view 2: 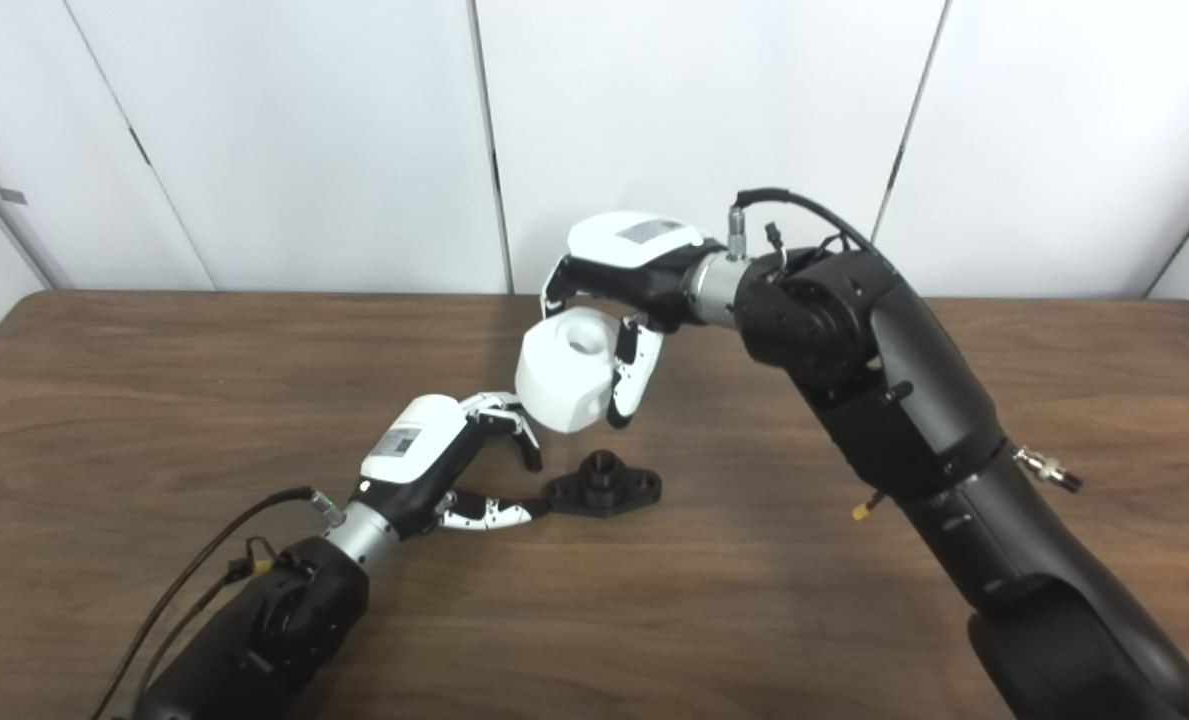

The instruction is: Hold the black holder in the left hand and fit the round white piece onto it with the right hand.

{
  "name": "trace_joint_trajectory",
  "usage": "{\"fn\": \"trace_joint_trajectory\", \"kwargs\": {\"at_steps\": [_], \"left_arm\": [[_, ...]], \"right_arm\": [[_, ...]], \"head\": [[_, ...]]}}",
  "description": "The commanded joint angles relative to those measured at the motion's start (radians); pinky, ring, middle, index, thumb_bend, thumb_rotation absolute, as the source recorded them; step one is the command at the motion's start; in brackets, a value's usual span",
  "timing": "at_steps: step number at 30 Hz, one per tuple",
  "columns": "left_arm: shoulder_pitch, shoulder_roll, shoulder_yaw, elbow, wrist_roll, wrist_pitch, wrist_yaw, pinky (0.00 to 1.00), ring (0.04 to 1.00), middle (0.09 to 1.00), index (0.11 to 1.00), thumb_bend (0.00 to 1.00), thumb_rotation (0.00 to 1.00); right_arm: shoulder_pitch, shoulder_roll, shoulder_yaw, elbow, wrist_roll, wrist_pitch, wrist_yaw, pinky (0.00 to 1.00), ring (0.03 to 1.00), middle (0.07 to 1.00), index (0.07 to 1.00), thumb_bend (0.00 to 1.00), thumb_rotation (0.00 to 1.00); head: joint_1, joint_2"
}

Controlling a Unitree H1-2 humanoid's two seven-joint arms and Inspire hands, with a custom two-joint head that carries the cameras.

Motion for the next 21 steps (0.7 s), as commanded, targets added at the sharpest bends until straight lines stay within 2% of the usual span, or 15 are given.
{"fn": "trace_joint_trajectory", "kwargs": {"at_steps": [1, 5, 11, 21], "left_arm": [[0.028, -0.005, -0.028, 0.052, -0.006, 0.013, -0.081, 0.68, 0.843, 0.824, 0.481, 0.52, 0.07], [0.023, -0.003, -0.026, 0.054, -0.013, 0.007, -0.087, 0.68, 0.842, 0.826, 0.481, 0.52, 0.07], [0.014, 0.011, -0.033, 0.043, -0.05, 0.002, -0.135, 0.7, 0.859, 0.848, 0.484, 0.52, 0.08], [0.005, 0.031, -0.042, 0.018, -0.049, 0.014, -0.186, 0.72, 0.871, 0.861, 0.49, 0.52, 0.08]], "right_arm": [[-0.069, -0.004, -0.017, -0.026, 0.009, -0.004, -0.03, 0.73, 0.798, 0.736, 0.481, 0.52, 0.13], [-0.07, -0.014, -0.016, -0.024, 0.0, -0.01, -0.031, 0.71, 0.793, 0.738, 0.482, 0.52, 0.13], [-0.069, -0.022, -0.022, -0.035, -0.011, 0.019, -0.019, 0.75, 0.829, 0.752, 0.482, 0.52, 0.13], [-0.071, -0.034, -0.025, -0.02, -0.016, 0.03, -0.02, 0.77, 0.835, 0.758, 0.483, 0.52, 0.13]], "head": [[0.001, -0.001], [-0.002, -0.002], [-0.011, -0.003], [-0.01, -0.003]]}}
